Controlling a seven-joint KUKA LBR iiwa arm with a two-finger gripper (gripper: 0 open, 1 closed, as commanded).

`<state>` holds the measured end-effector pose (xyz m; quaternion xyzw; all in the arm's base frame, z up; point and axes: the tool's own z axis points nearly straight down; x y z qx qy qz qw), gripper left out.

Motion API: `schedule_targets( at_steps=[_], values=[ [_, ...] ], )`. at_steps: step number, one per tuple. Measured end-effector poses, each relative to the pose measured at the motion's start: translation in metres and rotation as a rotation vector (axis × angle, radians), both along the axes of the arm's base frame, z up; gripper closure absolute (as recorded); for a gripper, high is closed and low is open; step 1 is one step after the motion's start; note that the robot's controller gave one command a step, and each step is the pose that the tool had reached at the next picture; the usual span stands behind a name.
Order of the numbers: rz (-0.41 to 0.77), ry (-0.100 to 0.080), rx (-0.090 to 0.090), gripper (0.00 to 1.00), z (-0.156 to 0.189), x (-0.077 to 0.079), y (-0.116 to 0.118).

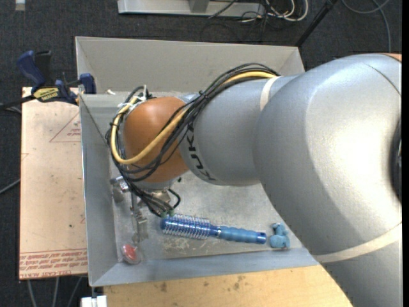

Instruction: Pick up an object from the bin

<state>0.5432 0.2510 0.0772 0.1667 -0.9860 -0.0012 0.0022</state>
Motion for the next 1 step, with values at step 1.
schedule_targets(
  at_steps=[1],
  values=[
    [0.557,-0.016,-0.002,0.00,-0.0050,-0.0565,-0.0044]
  ],
)
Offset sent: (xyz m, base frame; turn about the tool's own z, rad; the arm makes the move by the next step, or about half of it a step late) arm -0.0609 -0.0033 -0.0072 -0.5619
